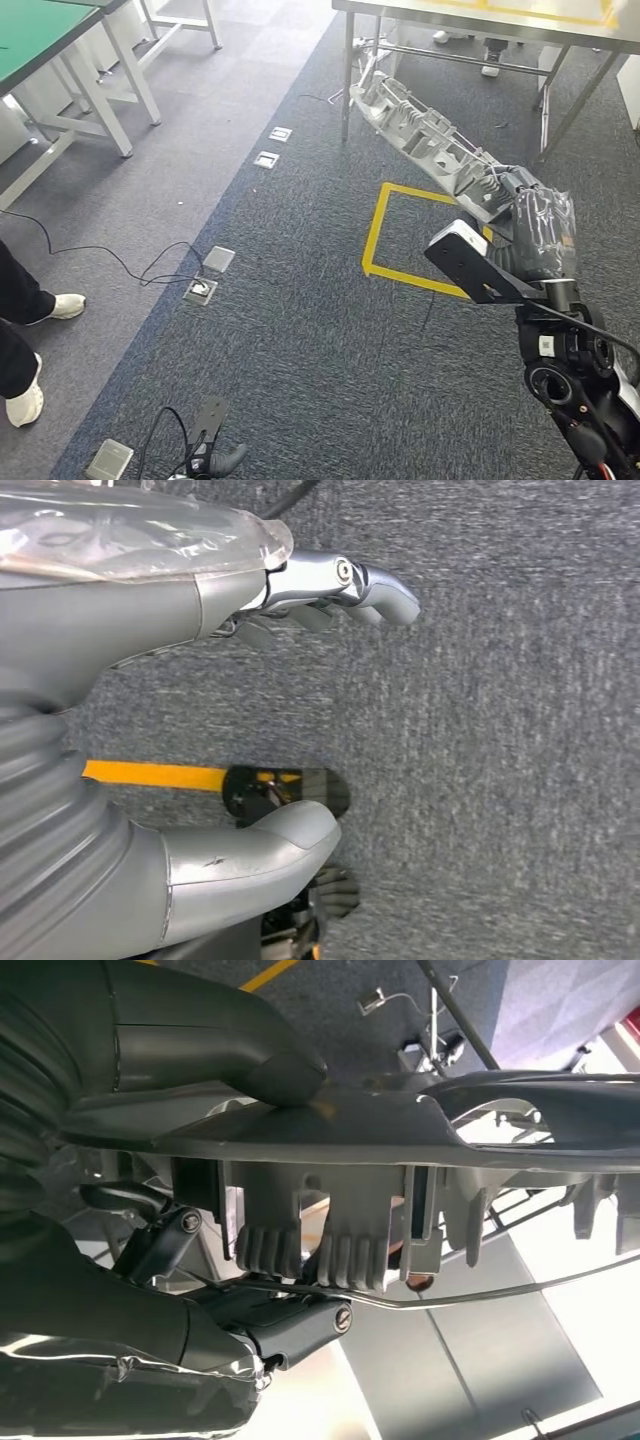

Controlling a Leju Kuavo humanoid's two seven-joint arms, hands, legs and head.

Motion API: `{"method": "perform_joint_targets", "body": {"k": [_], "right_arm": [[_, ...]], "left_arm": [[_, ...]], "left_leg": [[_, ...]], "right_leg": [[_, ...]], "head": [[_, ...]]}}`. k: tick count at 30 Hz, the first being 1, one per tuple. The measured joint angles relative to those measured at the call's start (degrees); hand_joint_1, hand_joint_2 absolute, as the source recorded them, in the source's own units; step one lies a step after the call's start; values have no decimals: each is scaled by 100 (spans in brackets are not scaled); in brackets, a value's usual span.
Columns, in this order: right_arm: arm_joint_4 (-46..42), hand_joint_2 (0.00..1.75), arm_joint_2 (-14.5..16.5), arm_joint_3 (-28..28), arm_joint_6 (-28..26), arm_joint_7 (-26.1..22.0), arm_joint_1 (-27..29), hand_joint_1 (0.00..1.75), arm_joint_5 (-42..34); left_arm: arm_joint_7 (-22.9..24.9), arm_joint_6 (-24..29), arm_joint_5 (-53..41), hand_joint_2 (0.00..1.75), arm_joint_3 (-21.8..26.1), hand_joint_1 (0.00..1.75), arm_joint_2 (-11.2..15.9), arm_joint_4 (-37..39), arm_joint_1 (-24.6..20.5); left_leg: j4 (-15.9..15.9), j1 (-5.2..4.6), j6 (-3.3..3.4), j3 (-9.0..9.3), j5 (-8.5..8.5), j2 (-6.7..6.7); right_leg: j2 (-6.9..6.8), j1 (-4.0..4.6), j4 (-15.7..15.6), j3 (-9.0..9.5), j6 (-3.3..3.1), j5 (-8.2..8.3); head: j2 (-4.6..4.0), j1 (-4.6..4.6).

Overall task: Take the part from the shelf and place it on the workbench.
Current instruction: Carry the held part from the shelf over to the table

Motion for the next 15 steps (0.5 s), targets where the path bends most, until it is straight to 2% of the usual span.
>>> {"method": "perform_joint_targets", "body": {"k": [1,3,7,10,15], "right_arm": [[-10,175,0,-4,-4,2,2,175,3],[-31,175,-1,-8,-14,5,12,175,14],[-42,175,-3,-15,-18,21,53,175,45],[-42,175,-5,-18,-18,36,63,175,55],[-40,175,-7,-26,-19,26,62,175,57]], "left_arm": [[-1,0,0,175,-1,0,2,0,-4],[-1,1,0,175,-2,0,7,1,-3],[22,66,-1,175,-2,0,15,2,-1],[36,109,0,175,-2,0,21,2,-14],[84,58,32,175,-2,0,23,1,-37]], "left_leg": [[22,-4,-35,-8,-21,-5],[55,-18,-73,-45,-33,-9],[50,-26,-31,-48,-3,-5],[30,-24,-25,-40,17,2],[-30,3,-68,-23,-2,19]], "right_leg": [[12,4,-233,114,-17,51],[28,19,-339,171,-66,14],[42,13,-338,150,-86,18],[52,23,-338,147,-106,7],[52,62,-337,141,-161,-2]], "head": [[0,2],[1,-2],[1,-40],[1,-55],[1,-62]]}}
